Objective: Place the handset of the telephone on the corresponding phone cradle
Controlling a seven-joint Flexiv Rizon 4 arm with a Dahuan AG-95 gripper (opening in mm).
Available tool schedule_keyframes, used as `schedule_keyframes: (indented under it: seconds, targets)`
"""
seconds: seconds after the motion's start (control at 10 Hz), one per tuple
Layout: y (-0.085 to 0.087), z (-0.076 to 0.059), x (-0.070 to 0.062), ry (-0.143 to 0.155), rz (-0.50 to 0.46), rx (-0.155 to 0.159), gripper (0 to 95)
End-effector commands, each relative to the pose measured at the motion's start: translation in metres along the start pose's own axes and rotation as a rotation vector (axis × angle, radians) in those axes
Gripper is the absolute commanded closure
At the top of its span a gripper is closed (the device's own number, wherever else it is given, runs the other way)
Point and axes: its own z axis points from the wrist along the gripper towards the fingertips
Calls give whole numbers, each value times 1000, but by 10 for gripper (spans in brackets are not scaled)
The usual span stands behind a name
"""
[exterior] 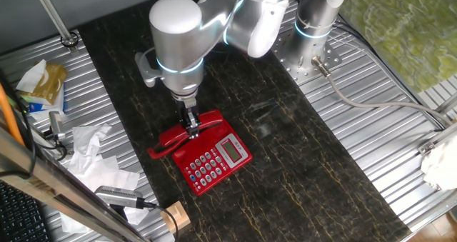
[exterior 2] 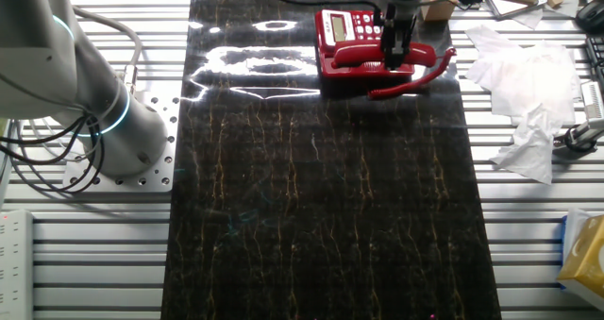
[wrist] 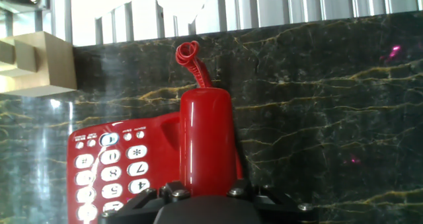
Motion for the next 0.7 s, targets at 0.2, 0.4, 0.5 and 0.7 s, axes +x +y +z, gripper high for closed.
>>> schedule_keyframes:
  seconds: [0.2, 0.4, 0.5, 0.7]
  targets:
    - [2, -2, -2, -1, 16, -1, 950]
    - [3, -2, -2, -4, 12, 1, 950]
    - [3, -2, -2, -7, -1, 1, 950]
    - [0, -1, -1, 2, -22, 1, 950]
